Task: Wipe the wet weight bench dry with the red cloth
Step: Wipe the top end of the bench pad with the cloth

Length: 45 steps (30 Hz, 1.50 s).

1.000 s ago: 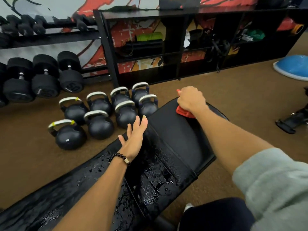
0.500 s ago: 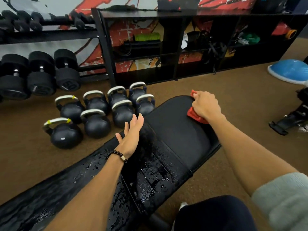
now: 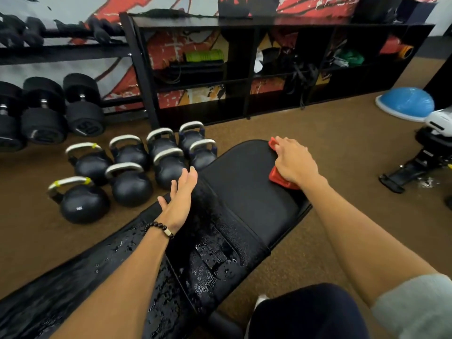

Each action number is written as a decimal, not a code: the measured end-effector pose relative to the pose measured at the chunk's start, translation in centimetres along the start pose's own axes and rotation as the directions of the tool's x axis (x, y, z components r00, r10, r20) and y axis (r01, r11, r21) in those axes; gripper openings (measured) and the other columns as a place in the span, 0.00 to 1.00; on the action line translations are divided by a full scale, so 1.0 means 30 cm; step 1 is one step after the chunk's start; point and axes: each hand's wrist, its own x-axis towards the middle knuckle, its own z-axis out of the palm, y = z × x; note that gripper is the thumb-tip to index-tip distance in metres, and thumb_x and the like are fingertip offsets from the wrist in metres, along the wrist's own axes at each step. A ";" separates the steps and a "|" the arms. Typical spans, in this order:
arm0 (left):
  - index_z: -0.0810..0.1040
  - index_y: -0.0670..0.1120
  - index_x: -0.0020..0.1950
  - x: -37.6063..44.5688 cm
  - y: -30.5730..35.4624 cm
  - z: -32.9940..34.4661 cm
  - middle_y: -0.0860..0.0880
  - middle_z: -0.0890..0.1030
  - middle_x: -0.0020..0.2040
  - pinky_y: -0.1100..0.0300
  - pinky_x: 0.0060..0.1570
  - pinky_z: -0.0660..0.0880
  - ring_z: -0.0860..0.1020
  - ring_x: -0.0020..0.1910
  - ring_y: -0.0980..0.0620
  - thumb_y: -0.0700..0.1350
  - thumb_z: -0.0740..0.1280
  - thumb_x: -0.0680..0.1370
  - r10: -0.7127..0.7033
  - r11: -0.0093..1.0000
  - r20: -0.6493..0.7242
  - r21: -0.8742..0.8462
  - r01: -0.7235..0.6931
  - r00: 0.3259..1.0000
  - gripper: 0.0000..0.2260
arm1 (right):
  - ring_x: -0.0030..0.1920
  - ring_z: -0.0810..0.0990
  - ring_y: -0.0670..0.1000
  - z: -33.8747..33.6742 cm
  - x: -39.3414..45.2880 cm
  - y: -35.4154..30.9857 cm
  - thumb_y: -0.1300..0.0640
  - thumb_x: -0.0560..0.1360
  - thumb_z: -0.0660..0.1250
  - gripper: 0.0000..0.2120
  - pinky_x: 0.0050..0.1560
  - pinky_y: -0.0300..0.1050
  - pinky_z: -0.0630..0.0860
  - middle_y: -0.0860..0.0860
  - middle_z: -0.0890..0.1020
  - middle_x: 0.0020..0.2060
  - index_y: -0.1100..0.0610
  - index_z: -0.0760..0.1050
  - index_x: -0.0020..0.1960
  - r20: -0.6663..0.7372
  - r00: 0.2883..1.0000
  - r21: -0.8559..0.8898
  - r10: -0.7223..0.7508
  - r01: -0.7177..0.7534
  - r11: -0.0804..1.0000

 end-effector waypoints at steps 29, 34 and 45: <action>0.47 0.72 0.70 -0.013 0.019 0.008 0.69 0.44 0.74 0.51 0.67 0.22 0.39 0.69 0.70 0.79 0.44 0.66 -0.004 1.000 -0.032 0.029 0.005 0.999 0.33 | 0.56 0.79 0.57 0.172 0.002 -0.467 0.51 0.76 0.55 0.16 0.65 0.64 0.63 0.53 0.81 0.53 0.50 0.79 0.55 0.228 0.797 -0.102 -0.558 0.590 0.801; 0.45 0.70 0.71 -0.017 0.013 0.005 0.65 0.44 0.78 0.51 0.67 0.22 0.37 0.75 0.66 0.76 0.44 0.71 -0.002 1.000 0.011 0.024 0.001 1.000 0.30 | 0.61 0.77 0.62 0.062 0.161 -0.164 0.54 0.76 0.55 0.19 0.67 0.69 0.61 0.56 0.78 0.61 0.50 0.77 0.63 0.049 0.989 -0.082 -0.139 0.142 0.986; 0.48 0.70 0.69 -0.019 0.020 0.008 0.63 0.46 0.79 0.50 0.68 0.24 0.40 0.75 0.65 0.68 0.45 0.80 -0.002 0.998 -0.027 0.055 0.003 1.000 0.18 | 0.78 0.58 0.59 0.142 -0.167 -0.276 0.55 0.84 0.55 0.21 0.76 0.62 0.54 0.54 0.65 0.76 0.51 0.65 0.76 0.141 0.804 0.026 -0.578 0.581 0.814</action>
